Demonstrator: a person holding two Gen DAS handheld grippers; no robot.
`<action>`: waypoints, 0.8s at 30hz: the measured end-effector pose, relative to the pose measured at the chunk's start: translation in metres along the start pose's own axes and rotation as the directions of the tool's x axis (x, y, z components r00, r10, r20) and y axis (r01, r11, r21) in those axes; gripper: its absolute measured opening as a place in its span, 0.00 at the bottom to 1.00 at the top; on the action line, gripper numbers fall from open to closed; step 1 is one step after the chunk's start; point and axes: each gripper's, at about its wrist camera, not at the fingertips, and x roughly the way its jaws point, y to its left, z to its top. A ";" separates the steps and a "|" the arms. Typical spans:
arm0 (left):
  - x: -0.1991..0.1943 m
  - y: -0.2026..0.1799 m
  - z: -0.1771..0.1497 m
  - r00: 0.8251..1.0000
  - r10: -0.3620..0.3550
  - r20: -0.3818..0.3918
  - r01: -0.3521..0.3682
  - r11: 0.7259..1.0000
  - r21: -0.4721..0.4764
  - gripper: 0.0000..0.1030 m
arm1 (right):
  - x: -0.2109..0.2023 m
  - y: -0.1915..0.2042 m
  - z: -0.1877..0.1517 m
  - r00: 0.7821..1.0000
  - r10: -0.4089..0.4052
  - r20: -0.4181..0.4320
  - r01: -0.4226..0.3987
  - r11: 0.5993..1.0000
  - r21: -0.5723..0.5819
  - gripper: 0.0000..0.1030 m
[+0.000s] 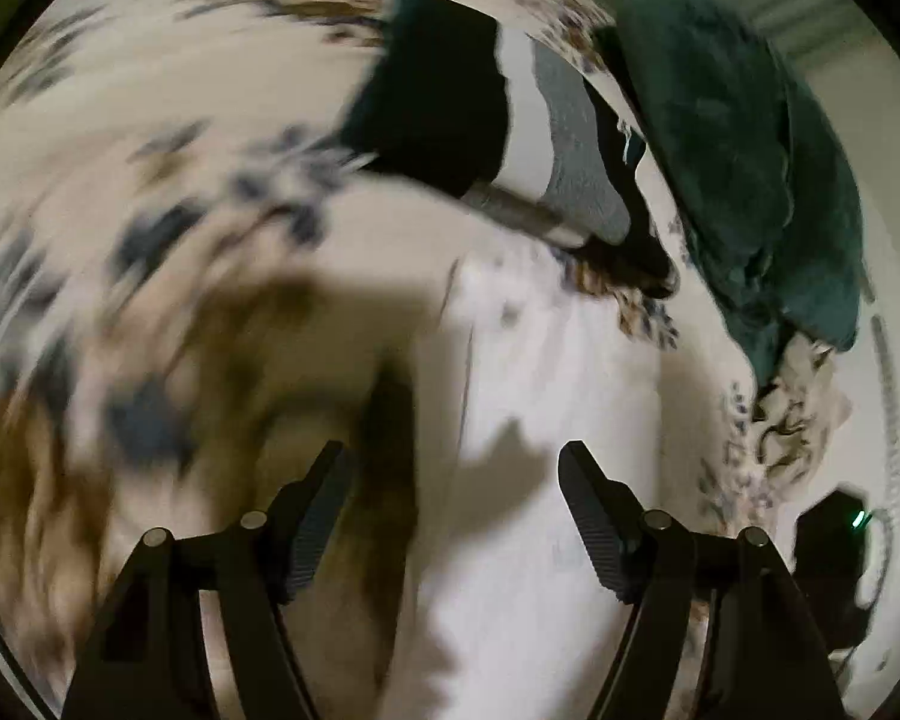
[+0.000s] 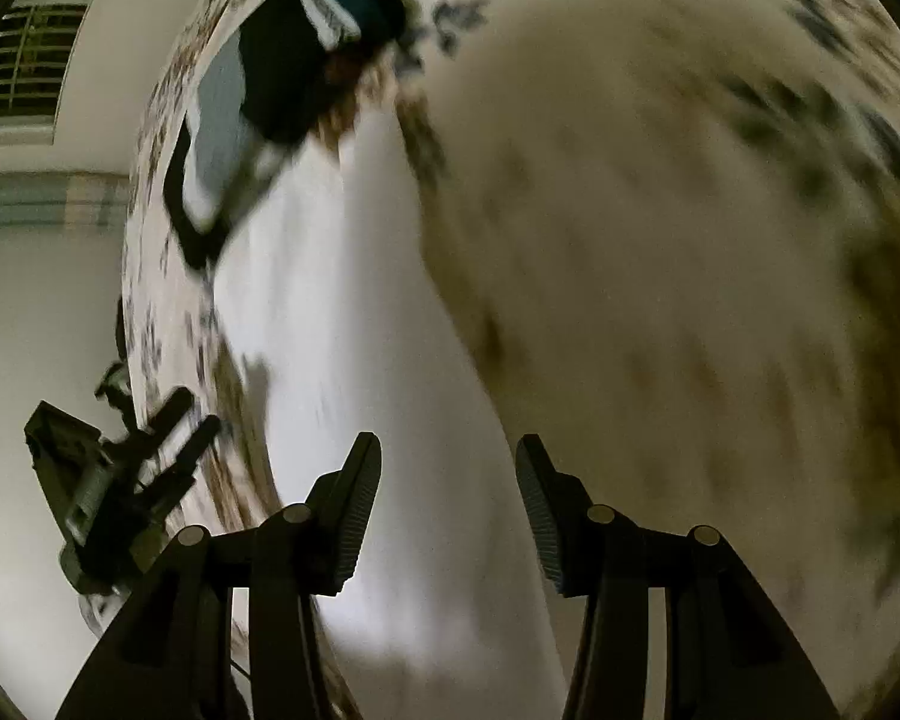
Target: Fold small clothes
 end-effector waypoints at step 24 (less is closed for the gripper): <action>0.051 0.039 0.044 0.965 -0.242 -0.097 0.243 0.970 -0.008 0.70 | 0.070 0.006 0.112 0.992 0.111 -0.067 -0.112 0.994 -0.013 0.59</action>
